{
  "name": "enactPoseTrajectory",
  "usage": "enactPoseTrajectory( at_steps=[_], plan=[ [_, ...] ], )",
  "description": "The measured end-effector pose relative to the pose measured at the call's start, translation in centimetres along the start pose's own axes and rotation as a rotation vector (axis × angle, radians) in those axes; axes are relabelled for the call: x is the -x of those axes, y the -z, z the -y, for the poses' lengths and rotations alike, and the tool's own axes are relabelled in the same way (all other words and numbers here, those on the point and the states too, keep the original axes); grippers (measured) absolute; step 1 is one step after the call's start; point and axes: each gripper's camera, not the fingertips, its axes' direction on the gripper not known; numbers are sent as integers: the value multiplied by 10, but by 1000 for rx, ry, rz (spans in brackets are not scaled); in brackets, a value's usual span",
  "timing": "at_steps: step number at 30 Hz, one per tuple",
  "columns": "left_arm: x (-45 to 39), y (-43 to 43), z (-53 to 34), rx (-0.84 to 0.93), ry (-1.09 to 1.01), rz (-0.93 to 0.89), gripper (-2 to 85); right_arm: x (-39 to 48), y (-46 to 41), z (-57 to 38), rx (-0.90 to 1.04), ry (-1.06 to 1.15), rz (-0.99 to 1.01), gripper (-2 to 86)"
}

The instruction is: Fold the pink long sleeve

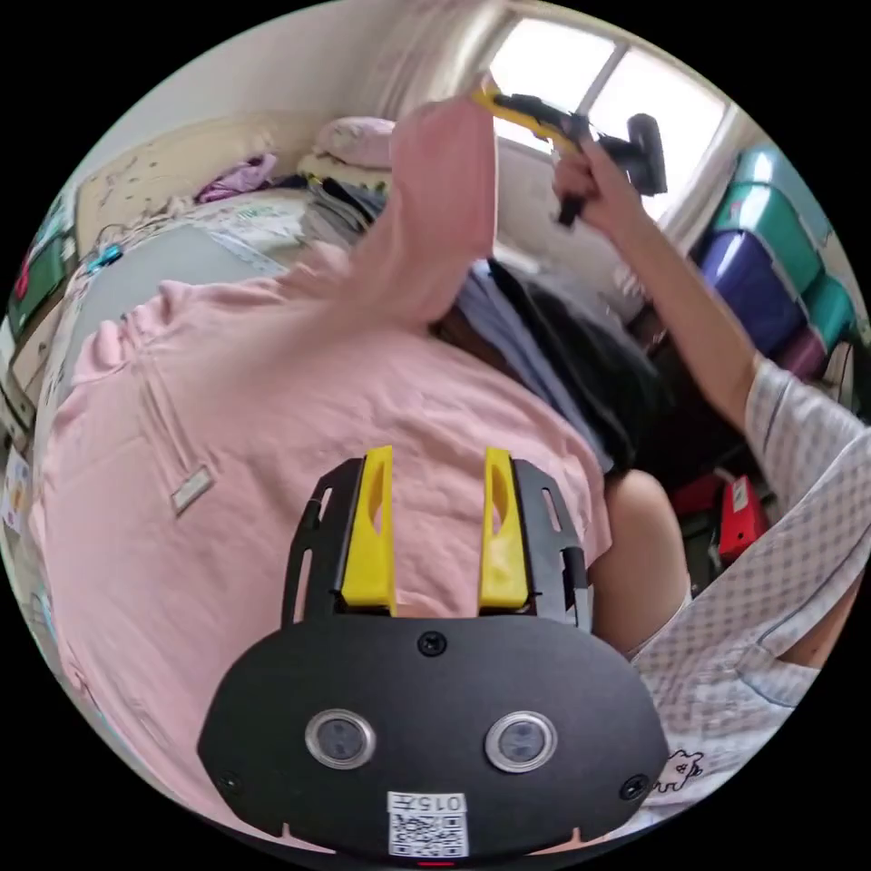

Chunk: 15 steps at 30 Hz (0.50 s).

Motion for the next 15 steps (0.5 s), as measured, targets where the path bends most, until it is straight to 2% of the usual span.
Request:
enactPoseTrajectory(
  at_steps=[2, 5, 8, 10, 11, 15],
  plan=[
    [44, 51, -26, -237, 150, -84, 154, 73, -29, -39, 84, 56, 114, 42],
    [112, 77, -76, -452, 410, -257, 171, 134, -80, -103, 266, 71, 235, 42],
    [165, 55, -114, -462, 621, -370, 181, 176, -123, -152, 459, 110, 157, 42],
    [184, 33, -127, -394, 697, -428, 184, 196, -126, -162, 459, 168, 112, 41],
    [190, 21, -132, -338, 712, -447, 185, 205, -122, -159, 437, 194, 98, 40],
    [191, 21, -133, -312, 662, -399, 182, 218, -123, -151, 472, 254, 99, 40]
  ],
)
